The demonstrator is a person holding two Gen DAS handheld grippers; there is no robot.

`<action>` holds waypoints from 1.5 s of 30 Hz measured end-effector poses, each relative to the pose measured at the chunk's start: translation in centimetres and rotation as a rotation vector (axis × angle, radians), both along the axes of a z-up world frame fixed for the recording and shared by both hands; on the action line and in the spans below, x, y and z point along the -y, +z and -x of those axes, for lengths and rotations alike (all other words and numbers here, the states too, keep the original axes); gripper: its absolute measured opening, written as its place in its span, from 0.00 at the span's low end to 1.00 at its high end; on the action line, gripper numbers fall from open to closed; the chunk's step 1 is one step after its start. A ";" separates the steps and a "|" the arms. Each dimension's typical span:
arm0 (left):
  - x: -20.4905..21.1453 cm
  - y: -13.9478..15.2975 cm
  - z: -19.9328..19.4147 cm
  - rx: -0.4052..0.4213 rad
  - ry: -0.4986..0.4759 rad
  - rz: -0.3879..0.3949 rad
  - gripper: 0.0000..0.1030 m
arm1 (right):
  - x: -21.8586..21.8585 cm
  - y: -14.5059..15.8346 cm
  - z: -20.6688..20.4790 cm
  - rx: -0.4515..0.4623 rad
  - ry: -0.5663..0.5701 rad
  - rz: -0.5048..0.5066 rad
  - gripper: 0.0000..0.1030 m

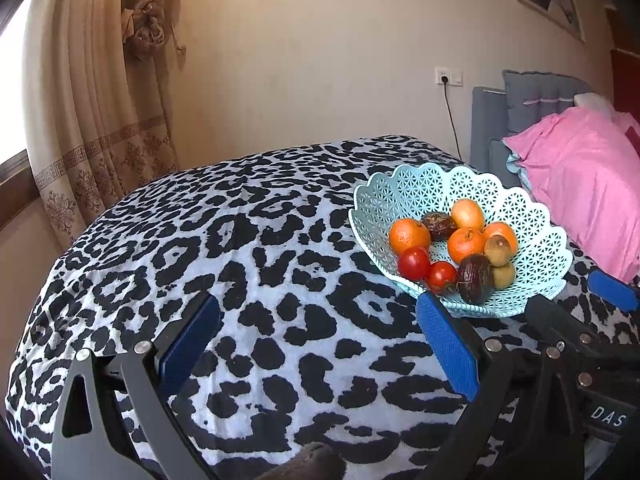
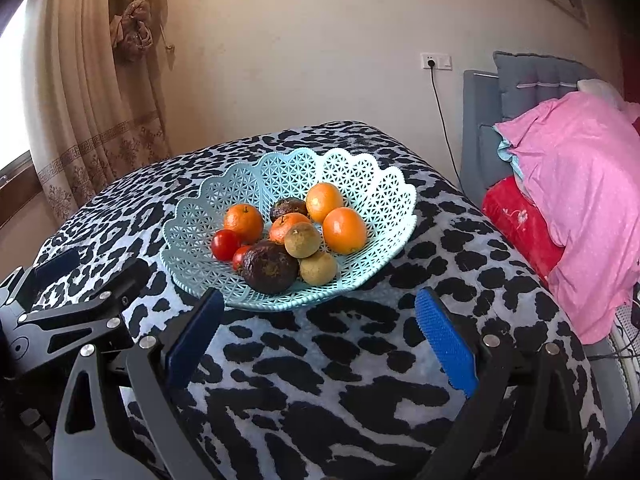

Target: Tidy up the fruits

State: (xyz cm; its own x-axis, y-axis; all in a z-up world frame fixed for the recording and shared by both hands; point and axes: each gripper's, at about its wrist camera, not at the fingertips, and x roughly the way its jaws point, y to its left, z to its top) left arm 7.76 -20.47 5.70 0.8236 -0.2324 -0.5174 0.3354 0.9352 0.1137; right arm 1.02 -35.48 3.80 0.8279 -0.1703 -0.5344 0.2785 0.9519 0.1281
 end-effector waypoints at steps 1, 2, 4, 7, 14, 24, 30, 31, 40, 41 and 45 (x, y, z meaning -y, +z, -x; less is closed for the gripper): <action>0.0 0.0 0.0 -0.001 0.001 0.001 0.95 | 0.0 0.0 0.0 0.000 0.000 0.000 0.95; 0.0 0.0 0.0 -0.002 0.002 0.001 0.95 | 0.0 0.0 0.0 0.000 0.000 0.000 0.95; -0.1 0.0 -0.1 -0.006 0.003 0.003 0.95 | 0.0 0.0 0.0 -0.001 0.000 0.000 0.95; -0.1 0.0 -0.1 -0.009 0.003 0.005 0.95 | 0.0 0.0 0.0 0.000 0.000 0.001 0.95; 0.0 0.0 0.0 -0.006 -0.004 0.001 0.95 | 0.0 0.0 0.0 -0.001 0.000 0.000 0.95; 0.0 0.0 0.0 -0.004 -0.004 0.000 0.95 | 0.0 0.0 0.0 -0.001 0.000 0.000 0.95; 0.0 0.1 0.2 0.011 -0.001 -0.001 0.95 | 0.0 0.0 0.0 -0.001 0.000 0.000 0.95; 0.0 0.1 0.3 0.021 0.000 -0.002 0.95 | 0.0 0.0 -0.1 -0.001 0.000 0.000 0.95; 0.0 0.2 0.4 0.021 0.002 0.000 0.95 | 0.0 -0.1 -0.1 -0.003 0.002 -0.002 0.96; -0.1 0.1 0.3 0.011 0.002 0.003 0.95 | 0.0 -0.2 -0.1 -0.004 0.003 -0.002 0.96; -0.4 -0.1 -0.1 -0.038 0.005 0.020 0.95 | -0.1 -0.4 0.0 -0.005 0.004 -0.002 0.96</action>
